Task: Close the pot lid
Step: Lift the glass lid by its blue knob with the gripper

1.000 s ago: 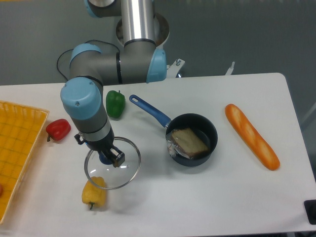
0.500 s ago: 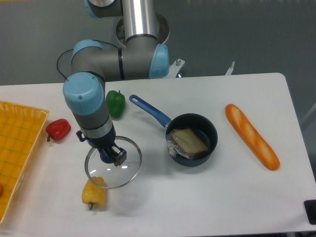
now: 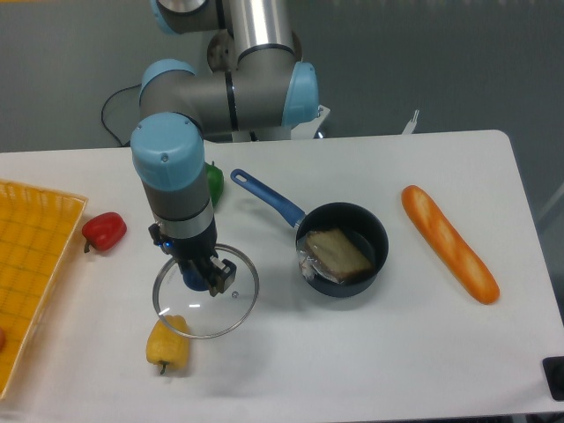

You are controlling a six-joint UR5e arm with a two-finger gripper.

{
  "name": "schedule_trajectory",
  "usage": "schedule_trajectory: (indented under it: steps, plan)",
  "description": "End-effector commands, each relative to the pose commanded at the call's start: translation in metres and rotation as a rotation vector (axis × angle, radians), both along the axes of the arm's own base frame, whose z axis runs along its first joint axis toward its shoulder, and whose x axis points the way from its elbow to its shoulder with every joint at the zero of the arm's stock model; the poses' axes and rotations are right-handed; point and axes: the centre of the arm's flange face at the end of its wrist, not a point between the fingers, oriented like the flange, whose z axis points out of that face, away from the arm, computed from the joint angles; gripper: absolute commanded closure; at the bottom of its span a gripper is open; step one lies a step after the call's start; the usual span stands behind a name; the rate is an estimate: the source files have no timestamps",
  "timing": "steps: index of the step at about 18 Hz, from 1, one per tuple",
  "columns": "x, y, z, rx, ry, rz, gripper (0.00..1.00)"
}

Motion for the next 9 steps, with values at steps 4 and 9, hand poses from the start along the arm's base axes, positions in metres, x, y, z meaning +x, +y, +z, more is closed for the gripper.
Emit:
schedule_trajectory:
  steps: [4, 9]
  plan:
    - [-0.021, -0.010, 0.022, 0.070, -0.029, -0.002, 0.49]
    - [-0.033, -0.020, 0.023, 0.092, -0.046, -0.038, 0.49]
